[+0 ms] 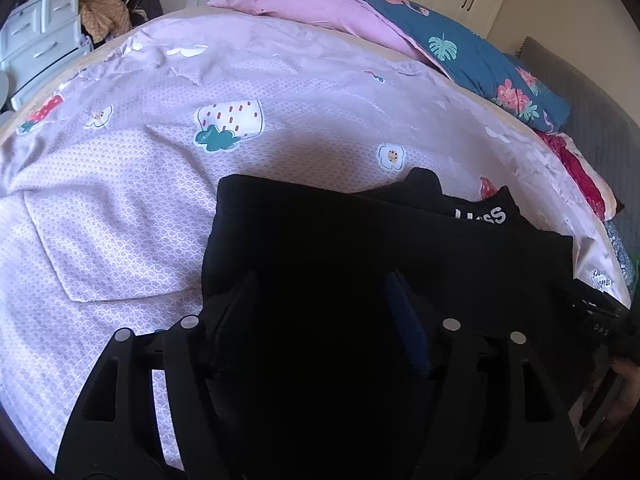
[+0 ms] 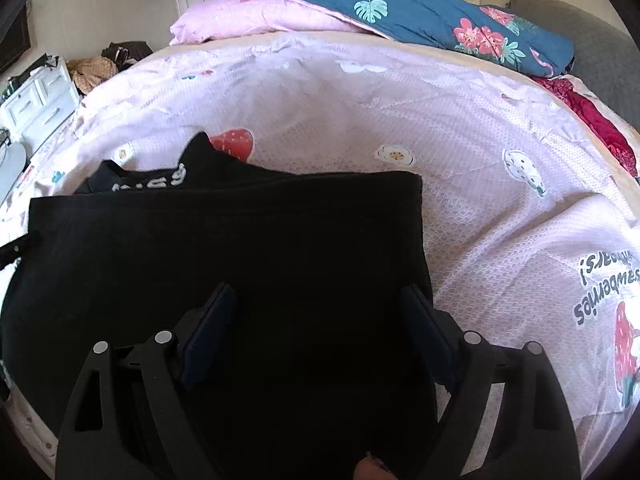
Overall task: Fold small clothes
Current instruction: 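Open both tools and pull them back from the folded black shirt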
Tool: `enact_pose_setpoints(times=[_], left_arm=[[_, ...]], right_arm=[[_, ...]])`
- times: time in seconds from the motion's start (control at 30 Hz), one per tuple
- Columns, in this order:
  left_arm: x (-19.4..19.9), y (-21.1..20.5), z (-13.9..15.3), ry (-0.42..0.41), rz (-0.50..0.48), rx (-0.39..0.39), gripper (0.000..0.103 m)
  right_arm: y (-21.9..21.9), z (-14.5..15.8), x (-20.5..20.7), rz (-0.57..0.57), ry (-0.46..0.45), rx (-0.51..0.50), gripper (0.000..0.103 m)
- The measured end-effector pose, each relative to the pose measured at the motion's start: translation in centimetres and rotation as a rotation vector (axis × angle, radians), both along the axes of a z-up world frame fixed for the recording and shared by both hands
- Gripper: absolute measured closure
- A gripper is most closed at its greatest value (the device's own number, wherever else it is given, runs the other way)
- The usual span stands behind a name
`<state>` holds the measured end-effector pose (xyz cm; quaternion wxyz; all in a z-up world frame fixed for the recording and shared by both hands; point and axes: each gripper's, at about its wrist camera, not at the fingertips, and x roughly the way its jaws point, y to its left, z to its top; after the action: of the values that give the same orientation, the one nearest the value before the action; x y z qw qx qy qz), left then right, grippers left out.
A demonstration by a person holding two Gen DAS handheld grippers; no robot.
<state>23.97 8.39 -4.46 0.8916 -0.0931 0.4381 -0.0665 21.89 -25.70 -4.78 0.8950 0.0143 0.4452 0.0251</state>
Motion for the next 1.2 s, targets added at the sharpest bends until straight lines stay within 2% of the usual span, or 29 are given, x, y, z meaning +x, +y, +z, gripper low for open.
enact_pose_setpoints(times=[0.13,0.27,0.5,0.67,0.8,1.0,1.2], left_arm=[[-0.4,-0.2,0.5,-0.01,0.0,-0.009,0.034],[-1.1,-0.7,1.4,-0.029,-0.011,0.0,0.031],[-3.4,-1.3,2.7,-0.046,-0.034,0.013,0.018],[-5.7,-1.0,2.2,-0.006,-0.026,0.017,0.017],[-7.7,-0.9,0.4,0.053,-0.032,0.051,0.014],[-10.5,-0.3,0.2,0.069,-0.028,0.058,0.011],[-13.0,0.4,1.4,0.047,-0.007,0.076,0.009]], right_arm=[[0.1,0.8,-0.8,0.004,-0.024,0.006,0.017],[0.2,1.7,-2.0,0.014,-0.052,0.007,0.015],[1.0,3.1,-4.8,0.043,-0.067,0.039,0.012],[1.9,2.7,-6.8,0.04,-0.045,0.069,0.012],[2.2,1.5,-8.6,0.014,-0.001,0.062,0.01],[2.7,1.2,-11.0,-0.01,0.018,0.046,0.009],[3.9,2.6,-13.5,0.004,-0.029,0.028,0.006]])
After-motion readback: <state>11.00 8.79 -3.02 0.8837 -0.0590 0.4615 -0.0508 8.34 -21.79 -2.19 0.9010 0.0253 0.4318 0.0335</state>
